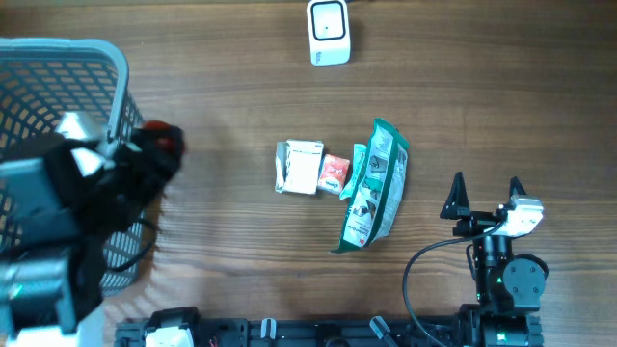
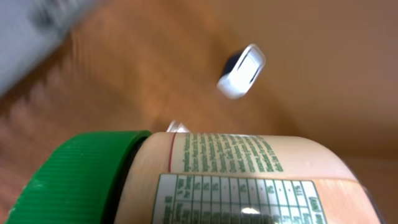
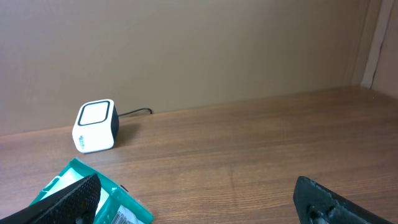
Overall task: Scan the item barcode
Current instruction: 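Place the green-capped jar on the table left of the white box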
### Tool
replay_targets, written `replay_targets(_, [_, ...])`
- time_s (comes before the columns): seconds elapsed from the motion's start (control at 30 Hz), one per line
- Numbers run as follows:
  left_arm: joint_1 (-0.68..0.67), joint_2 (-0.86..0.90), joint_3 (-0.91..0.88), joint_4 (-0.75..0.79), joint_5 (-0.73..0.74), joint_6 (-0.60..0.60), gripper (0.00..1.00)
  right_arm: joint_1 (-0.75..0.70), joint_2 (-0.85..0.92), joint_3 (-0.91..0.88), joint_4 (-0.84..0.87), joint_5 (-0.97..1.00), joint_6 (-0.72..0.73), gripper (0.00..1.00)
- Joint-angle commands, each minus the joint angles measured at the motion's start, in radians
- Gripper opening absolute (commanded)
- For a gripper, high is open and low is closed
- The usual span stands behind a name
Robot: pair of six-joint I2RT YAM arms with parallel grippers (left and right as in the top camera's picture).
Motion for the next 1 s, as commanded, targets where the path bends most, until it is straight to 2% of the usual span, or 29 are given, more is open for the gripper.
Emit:
replay_targets(0.0, [-0.176,0.062,-0.137,0.005,-0.142,-0.093,0.73,-0.003,-0.006,-0.001,0.005,-0.013,-0.020,1.00])
replay_targets(0.13, [-0.381,0.218,-0.325,0.102,-0.272,-0.208,0.73,-0.003,-0.006,-0.001,0.005,-0.013,-0.019,1.00])
replay_targets(0.3, [-0.532,0.490,-0.371,0.136,-0.506,-0.414,0.73,-0.003,-0.006,-0.001,0.005,-0.013,-0.020,1.00])
replay_targets(0.5, [-0.589,0.752,-0.371,0.318,-0.514,-0.428,0.73,-0.003,-0.006,-0.001,0.005,-0.013,-0.019,1.00])
replay_targets(0.67, [-0.591,0.782,-0.370,0.341,-0.514,-0.423,0.80,-0.003,-0.006,-0.001,0.005,-0.013,-0.020,1.00])
replay_targets(0.73, [-0.592,0.780,-0.355,0.328,-0.513,-0.379,1.00,-0.003,-0.006,-0.001,0.005,-0.013,-0.020,1.00])
replay_targets(0.87, [-0.592,0.730,-0.211,0.173,-0.521,-0.374,1.00,-0.003,-0.006,-0.001,0.005,-0.013,-0.020,1.00])
replay_targets(0.97, [-0.592,0.657,-0.031,0.052,-0.521,-0.349,1.00,-0.003,-0.006,-0.001,0.005,-0.013,-0.020,1.00])
